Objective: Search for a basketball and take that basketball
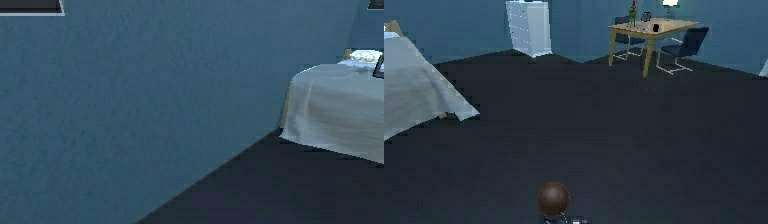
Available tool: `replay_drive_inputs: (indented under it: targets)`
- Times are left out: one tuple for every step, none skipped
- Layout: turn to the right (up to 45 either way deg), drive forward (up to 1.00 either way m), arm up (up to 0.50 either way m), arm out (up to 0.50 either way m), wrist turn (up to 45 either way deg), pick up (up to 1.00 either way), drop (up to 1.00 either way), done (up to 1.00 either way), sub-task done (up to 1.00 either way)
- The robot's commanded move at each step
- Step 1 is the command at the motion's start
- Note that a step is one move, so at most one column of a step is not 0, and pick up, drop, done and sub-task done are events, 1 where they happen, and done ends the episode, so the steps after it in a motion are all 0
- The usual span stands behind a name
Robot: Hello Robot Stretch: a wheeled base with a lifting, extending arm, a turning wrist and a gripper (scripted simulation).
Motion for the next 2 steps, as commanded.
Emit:
replay_drive_inputs:
  targets:
    - [0.0, 0.00, 0.10, 0.00, 0.0, 0.00, 0.00, 0.00, 0.00]
    - [0.0, 0.00, 0.00, 0.00, 0.0, 0.00, 0.00, 1.00, 0.00]
